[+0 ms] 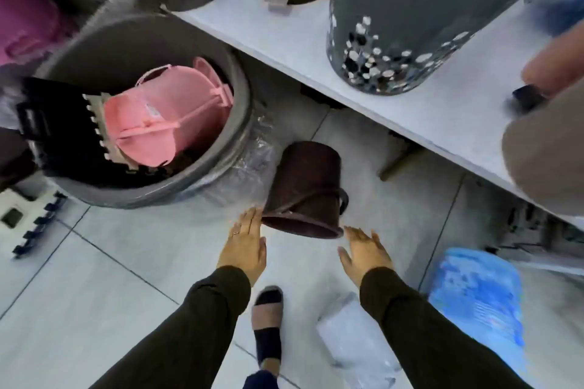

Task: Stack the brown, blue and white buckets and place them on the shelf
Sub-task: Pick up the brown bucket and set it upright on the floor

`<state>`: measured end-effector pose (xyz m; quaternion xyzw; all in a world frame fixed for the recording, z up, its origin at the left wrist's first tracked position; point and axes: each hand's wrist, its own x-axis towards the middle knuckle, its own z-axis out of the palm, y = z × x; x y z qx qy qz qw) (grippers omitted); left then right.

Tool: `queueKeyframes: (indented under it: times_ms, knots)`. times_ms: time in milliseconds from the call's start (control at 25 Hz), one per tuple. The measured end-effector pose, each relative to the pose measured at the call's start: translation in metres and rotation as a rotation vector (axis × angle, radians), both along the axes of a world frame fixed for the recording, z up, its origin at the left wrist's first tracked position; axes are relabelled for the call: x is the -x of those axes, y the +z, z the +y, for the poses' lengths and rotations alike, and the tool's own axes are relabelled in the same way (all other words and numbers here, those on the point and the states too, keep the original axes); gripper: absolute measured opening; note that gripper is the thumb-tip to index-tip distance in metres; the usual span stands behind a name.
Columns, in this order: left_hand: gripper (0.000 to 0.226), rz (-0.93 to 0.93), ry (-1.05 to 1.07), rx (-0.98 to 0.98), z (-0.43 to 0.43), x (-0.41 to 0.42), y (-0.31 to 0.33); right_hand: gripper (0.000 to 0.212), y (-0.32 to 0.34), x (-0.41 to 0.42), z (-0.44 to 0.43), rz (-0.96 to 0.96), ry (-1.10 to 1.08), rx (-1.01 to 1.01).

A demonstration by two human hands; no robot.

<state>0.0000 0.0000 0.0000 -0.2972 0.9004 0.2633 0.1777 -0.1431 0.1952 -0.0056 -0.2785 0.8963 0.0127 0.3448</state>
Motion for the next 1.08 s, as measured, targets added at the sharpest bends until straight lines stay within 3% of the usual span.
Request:
queueKeyframes:
  times_ms: [120, 240, 360, 520, 640, 800, 960, 1080]
  knots:
    - [0.061, -0.023, 0.105, -0.1, -0.024, 0.011, -0.078, 0.047, -0.071, 0.013, -0.01, -0.034, -0.232, 0.071]
    - [0.058, -0.075, 0.101, -0.155, -0.044, 0.029, -0.142, 0.048, -0.121, 0.028, -0.02, -0.088, -0.31, 0.099]
    - [0.04, -0.106, 0.098, -0.13, -0.051, 0.045, -0.176, 0.036, -0.156, 0.033, -0.02, -0.074, -0.331, 0.138]
    - [0.026, 0.012, 0.085, -0.067, -0.044, 0.056, -0.164, 0.024, -0.151, 0.035, -0.009, 0.013, -0.348, 0.232]
    - [0.029, 0.166, 0.051, -0.059, -0.052, 0.075, -0.134, 0.025, -0.119, 0.063, -0.008, 0.144, -0.346, 0.342]
    - [0.034, 0.198, 0.076, -0.042, -0.068, 0.115, -0.111, 0.034, -0.089, 0.113, -0.021, 0.178, -0.417, 0.482]
    - [0.034, 0.088, 0.288, -0.144, -0.064, 0.123, -0.122, 0.061, -0.103, 0.112, -0.013, 0.109, -0.414, 0.317]
    - [0.033, 0.005, 0.622, -0.413, -0.063, 0.124, -0.137, 0.064, -0.119, 0.089, 0.003, 0.131, -0.405, 0.301]
